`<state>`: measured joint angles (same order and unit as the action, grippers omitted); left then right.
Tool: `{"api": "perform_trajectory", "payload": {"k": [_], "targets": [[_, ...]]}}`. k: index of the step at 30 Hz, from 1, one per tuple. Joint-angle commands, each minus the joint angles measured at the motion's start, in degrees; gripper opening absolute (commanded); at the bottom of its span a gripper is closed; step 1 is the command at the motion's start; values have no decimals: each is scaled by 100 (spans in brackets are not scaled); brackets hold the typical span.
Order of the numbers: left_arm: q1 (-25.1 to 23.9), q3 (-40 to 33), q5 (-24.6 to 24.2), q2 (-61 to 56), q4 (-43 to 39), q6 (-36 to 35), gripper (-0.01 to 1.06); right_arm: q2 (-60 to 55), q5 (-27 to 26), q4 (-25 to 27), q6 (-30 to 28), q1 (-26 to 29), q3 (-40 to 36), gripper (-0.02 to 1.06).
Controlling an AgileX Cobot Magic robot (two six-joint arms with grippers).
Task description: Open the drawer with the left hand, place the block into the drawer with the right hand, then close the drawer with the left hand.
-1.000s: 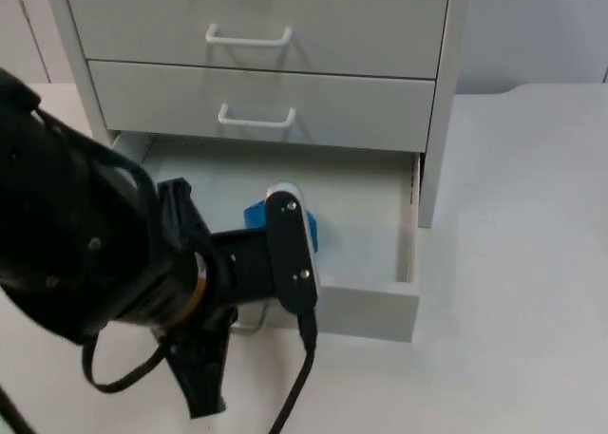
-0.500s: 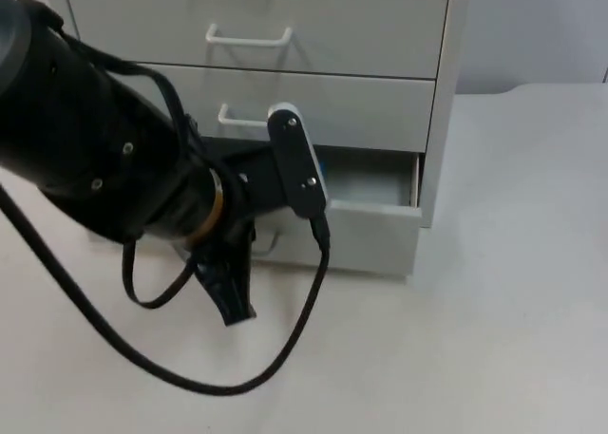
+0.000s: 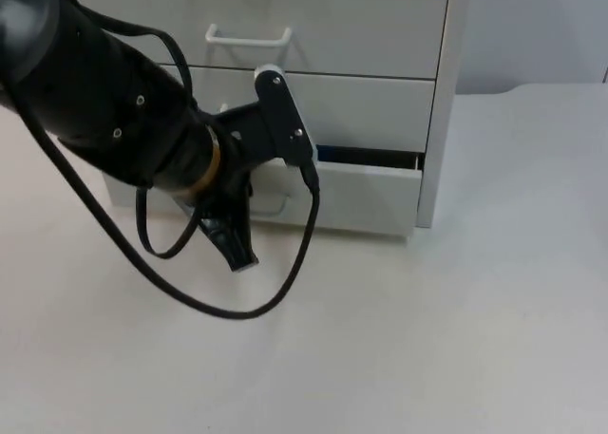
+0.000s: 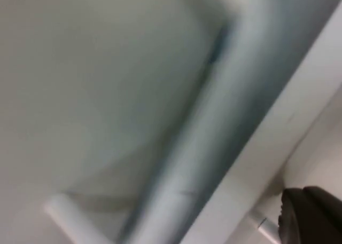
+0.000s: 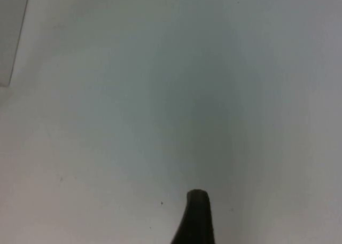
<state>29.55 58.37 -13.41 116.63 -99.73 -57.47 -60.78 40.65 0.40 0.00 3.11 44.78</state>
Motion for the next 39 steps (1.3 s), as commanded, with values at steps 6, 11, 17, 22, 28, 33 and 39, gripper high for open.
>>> {"api": "perform_trajectory", "payload": {"k": [6,11,17,22,28,33,39], "targets": [[-360,318,73,126,-22,-66,0,37,-127,-40,0,13,-29,65],[-385,418,-71,126,-22,-140,0,37,-140,-40,0,13,-29,65],[-385,421,-257,126,-22,-556,0,37,-139,-40,0,13,-29,65],[-321,243,-248,74,-22,-636,0,37,-139,-40,0,13,-29,65],[-93,-628,-219,-516,130,-636,0,37,-139,-40,0,13,-29,65],[-78,-1325,273,-1118,541,-636,0,37,-139,-40,0,13,-29,65],[-78,-1963,1084,-2044,1452,-636,0,37,-139,-40,0,13,-29,65]]}}
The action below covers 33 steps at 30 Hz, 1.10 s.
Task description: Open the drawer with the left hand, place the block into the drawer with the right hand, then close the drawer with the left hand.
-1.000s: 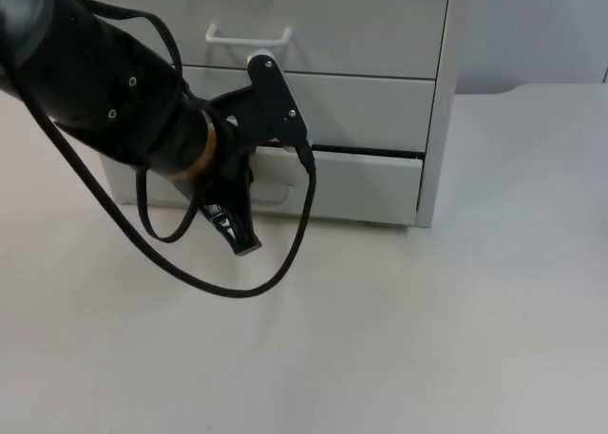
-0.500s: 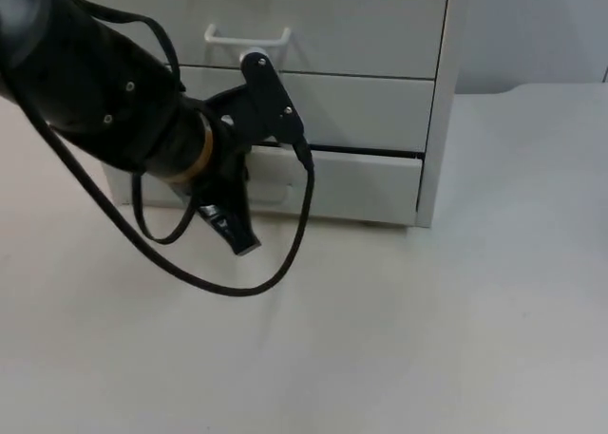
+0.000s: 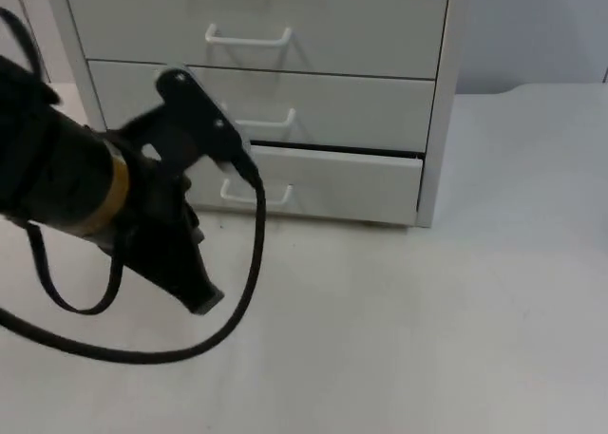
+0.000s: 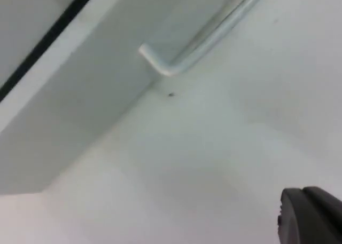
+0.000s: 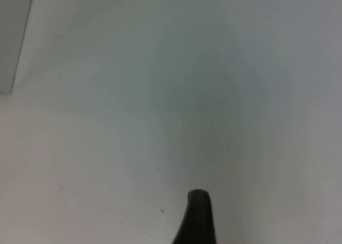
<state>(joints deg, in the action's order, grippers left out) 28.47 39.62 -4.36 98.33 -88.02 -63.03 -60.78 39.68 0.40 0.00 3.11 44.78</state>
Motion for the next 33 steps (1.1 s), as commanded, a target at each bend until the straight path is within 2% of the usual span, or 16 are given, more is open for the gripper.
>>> {"api": "perform_trajectory", "payload": {"k": [1,3,10,15,18,19,20,24,25,28,30,31,33], "targets": [[30,-140,311,-402,457,-81,0,37,-42,-40,0,13,-29,65],[30,-199,515,-728,880,-81,0,37,-42,-40,0,13,-29,65],[30,-222,509,-1446,1757,-81,0,37,-42,-40,0,13,-29,65],[17,-222,66,-1943,1976,-81,0,37,-42,-40,0,13,-29,65],[17,-222,-740,-2368,2037,-81,0,37,-42,-40,0,13,-29,65],[17,-222,-740,-2368,2037,-81,0,37,-42,-40,0,13,-29,65],[17,-222,-1001,-2492,2115,-27,0,37,-42,-40,0,13,-29,65],[9,-222,-2237,-2853,2528,554,0,37,-42,25,0,13,-29,65],[9,-222,-2237,-2853,2528,554,0,37,-42,25,0,13,-29,65],[9,-211,-3217,-2910,3091,975,0,37,-42,39,0,13,-29,65],[9,-211,-3441,-2910,3817,1620,0,37,-42,39,0,13,-29,65],[9,-211,-3441,-2910,3817,1620,0,37,-42,39,0,13,-29,65],[9,-211,-3386,-2919,4932,2441,0,37,-42,39,0,13,-29,65]]}}
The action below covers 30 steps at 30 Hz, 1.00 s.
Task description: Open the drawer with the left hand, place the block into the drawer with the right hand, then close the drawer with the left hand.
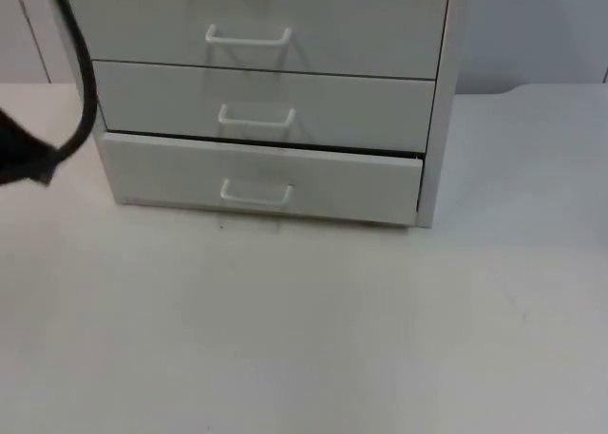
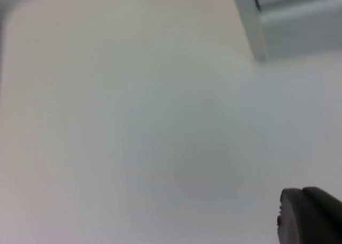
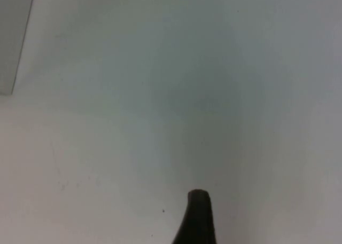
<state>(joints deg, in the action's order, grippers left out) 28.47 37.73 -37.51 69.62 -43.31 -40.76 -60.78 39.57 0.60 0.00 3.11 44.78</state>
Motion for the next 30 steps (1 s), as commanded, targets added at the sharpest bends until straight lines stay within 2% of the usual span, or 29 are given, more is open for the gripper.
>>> {"api": "perform_trajectory", "payload": {"k": [1,2,3,4,7,8,11,12,15,17,18,19,20,22,23,25,30], "targets": [[9,-22,-1,-48,1036,835,0,37,-31,18,0,13,-29,65],[9,-22,70,-48,1678,1473,0,37,-31,18,0,13,-29,65],[9,-22,70,-48,1678,1473,0,37,-31,18,0,13,-29,65],[9,-22,189,-48,2470,2147,0,37,-31,85,0,13,-29,65],[-67,20,301,-48,3320,3009,0,37,-31,136,0,13,-29,65],[-67,20,301,-48,3320,3009,0,37,-31,136,0,13,-29,65],[-586,138,304,-85,3810,3566,0,37,-31,123,0,13,-29,65],[-586,138,304,-85,3810,3566,0,37,-31,123,0,13,-29,65],[-1634,258,249,-161,4741,4560,0,37,-20,135,-54,13,-29,65],[-2372,298,145,-244,5803,5534,0,37,-20,344,-258,13,-29,65],[-2372,298,145,-244,5803,5534,0,37,-20,344,-258,13,-29,65],[-2967,298,-26,-305,6781,6419,0,37,-32,642,-608,13,-29,65],[-3091,298,-117,-335,7093,6724,0,37,-32,825,-840,13,-29,65],[-3726,298,-444,-456,7944,7492,0,37,-43,1073,-1097,13,-29,65],[-3921,298,-502,-523,8163,7656,0,37,-43,1192,-1234,13,-29,65],[-3998,298,-502,-634,8171,7696,0,37,-43,1312,-1375,13,-29,65],[-3977,298,-466,-922,7934,7624,0,47,-95,1607,-1814,-204,-29,65]]}}
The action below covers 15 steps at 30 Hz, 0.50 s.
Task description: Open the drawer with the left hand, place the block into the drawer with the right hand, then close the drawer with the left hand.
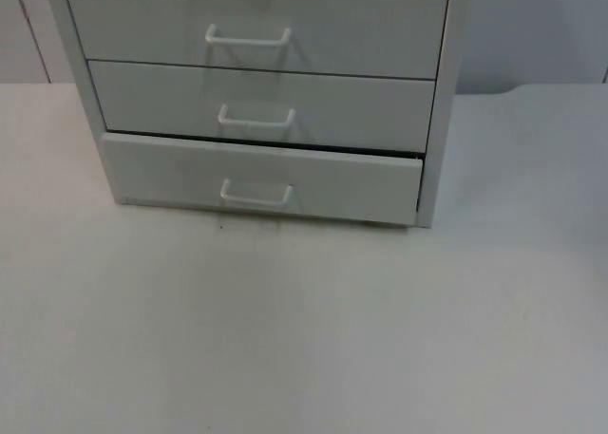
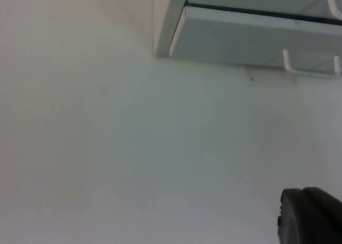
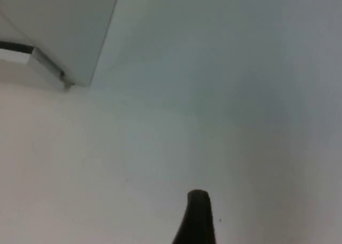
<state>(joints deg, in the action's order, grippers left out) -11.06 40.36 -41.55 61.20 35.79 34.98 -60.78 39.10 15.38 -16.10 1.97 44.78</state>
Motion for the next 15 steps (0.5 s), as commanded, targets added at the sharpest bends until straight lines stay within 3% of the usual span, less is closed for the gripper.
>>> {"api": "perform_trajectory", "payload": {"k": [1,5,8,15], "targets": [[-24,35,14,-241,-74,-93,0,62,-70,129,-266,-234,-29,65],[-24,35,77,-669,-234,-304,0,306,-163,-60,-448,-829,-29,63],[109,-15,176,-1204,-368,-436,0,774,-270,-442,-135,-1249,-29,63],[887,-15,292,-2173,-1241,-1121,0,2008,-193,-474,335,-1380,-29,63]]}}
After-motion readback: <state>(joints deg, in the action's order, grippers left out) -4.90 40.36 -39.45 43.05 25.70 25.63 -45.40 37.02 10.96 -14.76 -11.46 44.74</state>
